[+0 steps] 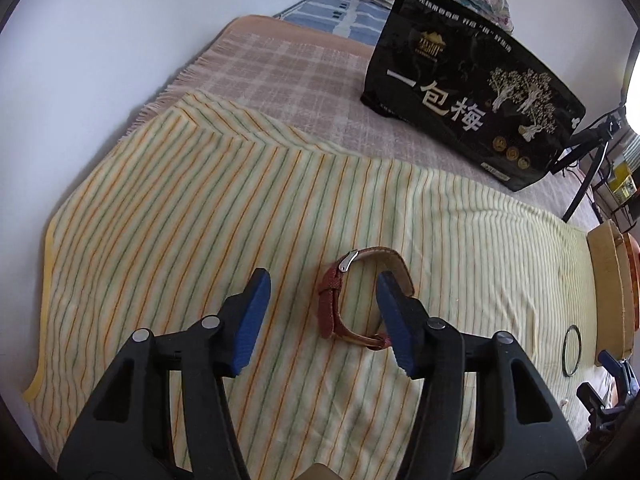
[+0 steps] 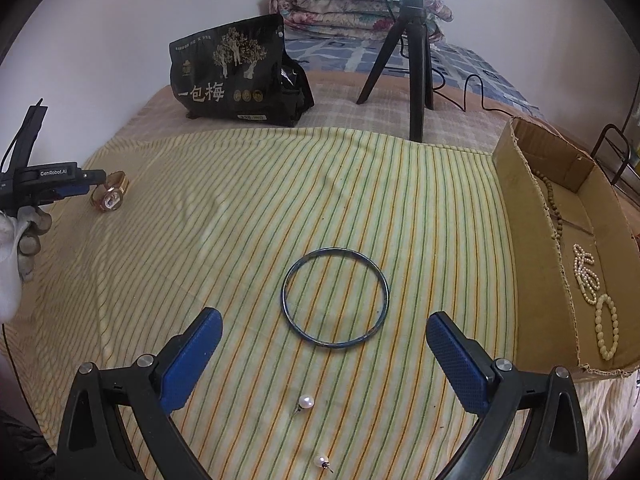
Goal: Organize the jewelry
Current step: 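Grasp the brown leather watch with the left tool while the right tool grasps the blue bangle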
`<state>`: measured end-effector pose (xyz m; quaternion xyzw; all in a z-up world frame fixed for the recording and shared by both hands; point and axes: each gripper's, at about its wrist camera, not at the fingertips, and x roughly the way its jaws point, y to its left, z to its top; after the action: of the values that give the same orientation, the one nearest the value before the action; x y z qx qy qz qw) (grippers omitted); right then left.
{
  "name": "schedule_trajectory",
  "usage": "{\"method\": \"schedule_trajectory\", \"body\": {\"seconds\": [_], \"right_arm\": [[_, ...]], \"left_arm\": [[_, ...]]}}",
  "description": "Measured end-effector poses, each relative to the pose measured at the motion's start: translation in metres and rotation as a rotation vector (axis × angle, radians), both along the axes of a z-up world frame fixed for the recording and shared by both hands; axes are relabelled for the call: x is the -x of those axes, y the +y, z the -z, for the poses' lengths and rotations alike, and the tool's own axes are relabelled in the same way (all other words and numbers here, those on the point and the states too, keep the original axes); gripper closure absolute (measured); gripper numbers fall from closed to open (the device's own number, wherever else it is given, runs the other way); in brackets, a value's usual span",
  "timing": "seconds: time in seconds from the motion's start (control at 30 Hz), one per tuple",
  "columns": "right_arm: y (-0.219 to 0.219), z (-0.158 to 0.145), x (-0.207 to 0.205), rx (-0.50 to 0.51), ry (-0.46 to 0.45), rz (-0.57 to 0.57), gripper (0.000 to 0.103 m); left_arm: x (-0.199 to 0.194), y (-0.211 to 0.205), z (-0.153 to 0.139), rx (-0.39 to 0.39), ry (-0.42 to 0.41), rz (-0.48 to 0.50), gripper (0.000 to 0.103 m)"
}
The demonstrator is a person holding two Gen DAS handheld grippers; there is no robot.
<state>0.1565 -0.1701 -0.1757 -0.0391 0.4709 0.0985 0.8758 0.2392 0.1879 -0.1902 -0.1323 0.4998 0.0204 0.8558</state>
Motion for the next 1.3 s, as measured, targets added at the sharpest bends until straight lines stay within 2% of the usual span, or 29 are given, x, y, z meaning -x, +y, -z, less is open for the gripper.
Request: {"method": "schedule_trajectory", "body": {"seconds": [0.1,0.33,0.53,0.73,0.83,0.9,0.97,1.1,1.3], "right_arm": [[0.002,0.004,-0.003,0.011,0.008,-0.004,0.0],[0.001,0.018,-0.013,0.046,0.036,0.018,0.0],[-0.007,0.031,-0.027,0.036,0.073,0.061,0.0],[-0.009,0.034,-0.036,0.038,0.104,0.077,0.0],[-0.008,0.033,-0.036,0.043,0.107,0.069,0.007],[-0.007,0.031,-0.035,0.043,0.106,0.053,0.018],[-0.006,0.029,-0.034,0.037,0.107,0.04,0.028],[-0.01,0.028,-0.034,0.009,0.108,0.041,0.03],[-0.011,0.024,-0.032,-0.017,0.105,0.047,0.03]], "left_arm": [[-0.003,0.0,0.005,0.003,0.01,0.008,0.051],[-0.012,-0.002,0.013,-0.013,0.017,0.012,0.051],[-0.017,-0.008,0.018,-0.061,0.007,0.028,0.052],[-0.018,-0.011,0.019,-0.103,0.001,0.033,0.063],[-0.016,-0.013,0.017,-0.114,-0.002,0.04,0.076],[-0.016,-0.014,0.016,-0.117,-0.003,0.049,0.085],[-0.015,-0.016,0.016,-0.123,-0.002,0.056,0.088],[-0.014,-0.017,0.015,-0.123,-0.004,0.062,0.093],[-0.01,-0.014,0.013,-0.112,-0.006,0.063,0.093]]}}
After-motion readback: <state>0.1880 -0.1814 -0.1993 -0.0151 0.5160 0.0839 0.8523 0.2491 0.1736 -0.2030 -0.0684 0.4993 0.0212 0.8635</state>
